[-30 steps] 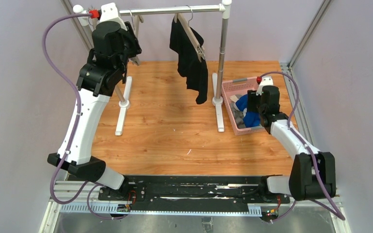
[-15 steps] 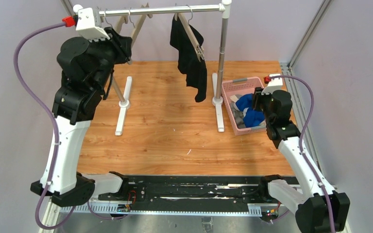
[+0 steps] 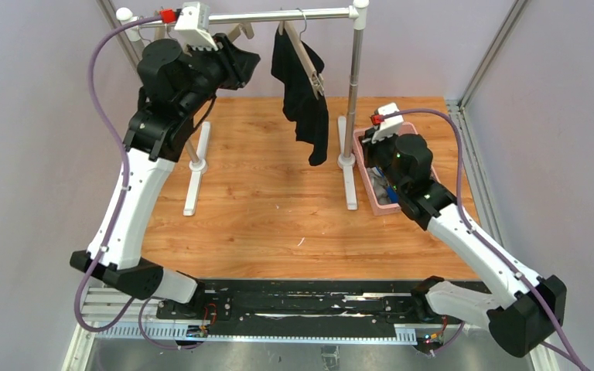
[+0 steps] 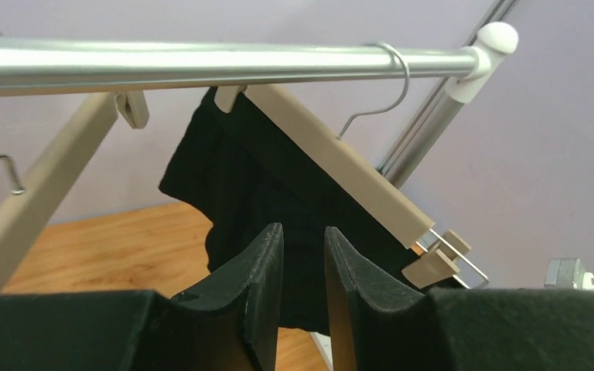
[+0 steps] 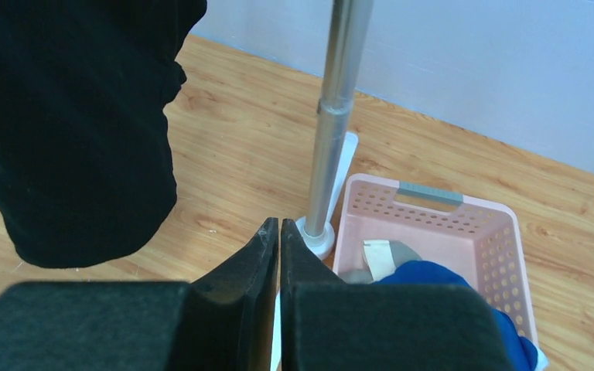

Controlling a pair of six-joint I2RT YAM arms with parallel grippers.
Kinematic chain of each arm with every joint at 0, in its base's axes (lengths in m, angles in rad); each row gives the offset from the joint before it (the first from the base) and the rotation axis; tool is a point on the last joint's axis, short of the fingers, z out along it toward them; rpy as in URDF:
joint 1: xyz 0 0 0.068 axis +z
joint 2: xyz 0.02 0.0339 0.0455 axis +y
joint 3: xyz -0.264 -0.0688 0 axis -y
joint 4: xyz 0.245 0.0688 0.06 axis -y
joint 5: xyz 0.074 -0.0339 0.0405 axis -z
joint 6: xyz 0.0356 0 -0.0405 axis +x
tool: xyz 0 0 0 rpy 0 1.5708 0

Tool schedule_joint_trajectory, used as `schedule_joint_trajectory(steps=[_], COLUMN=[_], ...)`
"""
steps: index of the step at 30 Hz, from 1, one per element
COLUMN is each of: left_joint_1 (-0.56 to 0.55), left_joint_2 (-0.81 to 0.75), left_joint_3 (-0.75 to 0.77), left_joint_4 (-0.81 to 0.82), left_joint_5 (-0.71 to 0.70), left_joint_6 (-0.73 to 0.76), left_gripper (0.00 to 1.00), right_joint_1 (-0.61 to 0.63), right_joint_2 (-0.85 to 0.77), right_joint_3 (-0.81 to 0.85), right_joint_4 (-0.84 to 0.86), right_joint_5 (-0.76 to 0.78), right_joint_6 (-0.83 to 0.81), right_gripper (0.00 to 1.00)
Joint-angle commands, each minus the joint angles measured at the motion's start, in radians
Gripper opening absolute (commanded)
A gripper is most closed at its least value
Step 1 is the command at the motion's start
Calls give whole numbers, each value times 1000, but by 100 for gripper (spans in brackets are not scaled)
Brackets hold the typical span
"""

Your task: Remove the underwear clipped to the hanger

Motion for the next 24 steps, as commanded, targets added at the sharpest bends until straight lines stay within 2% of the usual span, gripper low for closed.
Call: schedule_joint_trajectory(steps=[1, 4, 10, 24], left_joint_1=[-20, -28, -33, -33], left_joint_2=[36, 69, 103, 140], left_joint_3=[66, 88, 104, 96], left_joint_4=[2, 10, 14, 6], left_joint_5=[37, 49, 70, 60], left_joint_6=[0, 7, 3, 30], left_gripper=[33, 37, 39, 42], right_joint_1=[44, 75, 155, 330], right_joint_2=[63, 106, 178, 251], right_joint_3=[46, 66, 130, 188], right_joint_4=[105, 160, 213, 218], right_joint_5=[52, 51, 50, 124], right_joint_6=[-22, -30, -59, -201], right_gripper=[3, 1, 1, 1])
